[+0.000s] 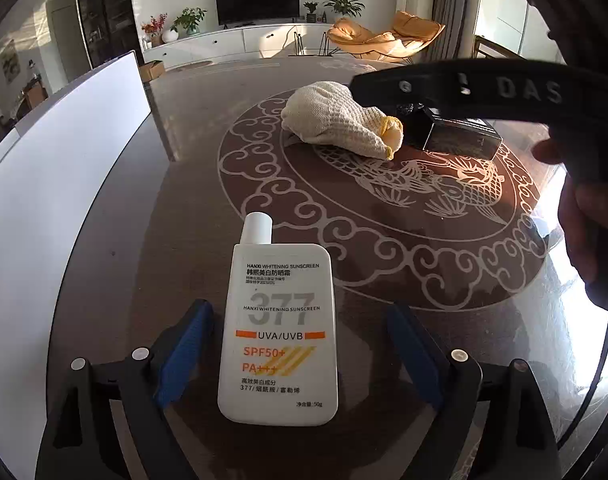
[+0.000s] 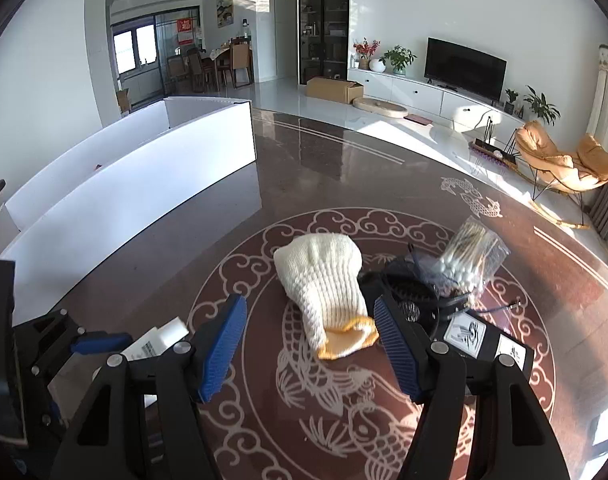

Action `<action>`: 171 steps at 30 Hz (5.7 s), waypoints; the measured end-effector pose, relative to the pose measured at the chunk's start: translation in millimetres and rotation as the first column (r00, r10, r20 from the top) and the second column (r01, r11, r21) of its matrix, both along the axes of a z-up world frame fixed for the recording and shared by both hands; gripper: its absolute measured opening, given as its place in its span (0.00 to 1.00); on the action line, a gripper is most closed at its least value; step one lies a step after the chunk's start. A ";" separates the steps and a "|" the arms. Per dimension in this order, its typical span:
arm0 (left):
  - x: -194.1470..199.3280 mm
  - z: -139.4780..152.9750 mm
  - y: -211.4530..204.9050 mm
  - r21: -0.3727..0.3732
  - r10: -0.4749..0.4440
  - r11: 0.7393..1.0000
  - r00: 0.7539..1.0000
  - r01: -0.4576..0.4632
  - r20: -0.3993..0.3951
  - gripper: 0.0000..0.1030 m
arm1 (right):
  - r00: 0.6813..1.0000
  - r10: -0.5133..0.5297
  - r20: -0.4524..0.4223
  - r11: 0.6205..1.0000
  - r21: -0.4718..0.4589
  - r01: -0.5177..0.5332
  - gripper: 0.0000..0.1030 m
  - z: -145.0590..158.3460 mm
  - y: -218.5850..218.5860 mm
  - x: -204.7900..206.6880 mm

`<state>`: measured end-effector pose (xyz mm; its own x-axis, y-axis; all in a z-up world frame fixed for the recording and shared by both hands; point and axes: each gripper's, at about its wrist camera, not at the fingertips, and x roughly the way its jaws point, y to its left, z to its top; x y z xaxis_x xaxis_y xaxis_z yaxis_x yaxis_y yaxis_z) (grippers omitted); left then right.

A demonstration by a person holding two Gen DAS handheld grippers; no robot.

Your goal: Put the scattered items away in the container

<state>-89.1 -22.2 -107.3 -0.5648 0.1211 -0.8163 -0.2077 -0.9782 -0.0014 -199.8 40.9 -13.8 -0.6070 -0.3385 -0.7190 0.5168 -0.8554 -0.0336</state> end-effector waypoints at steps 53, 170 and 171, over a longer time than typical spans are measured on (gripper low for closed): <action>-5.1 -4.3 -4.4 -0.009 0.045 0.999 0.999 -0.044 0.025 1.00 | 0.962 -0.248 0.115 0.969 0.028 0.246 0.68 -53.2 151.2 126.2; -5.8 -5.0 -5.3 -0.009 0.043 0.999 0.999 -0.043 0.025 1.00 | 0.962 -0.247 0.114 0.969 0.027 0.245 0.68 -52.9 151.4 125.9; -5.8 -5.0 -5.3 -0.009 0.043 0.999 0.999 -0.043 0.025 1.00 | 0.962 -0.247 0.114 0.969 0.027 0.245 0.68 -52.9 151.5 126.0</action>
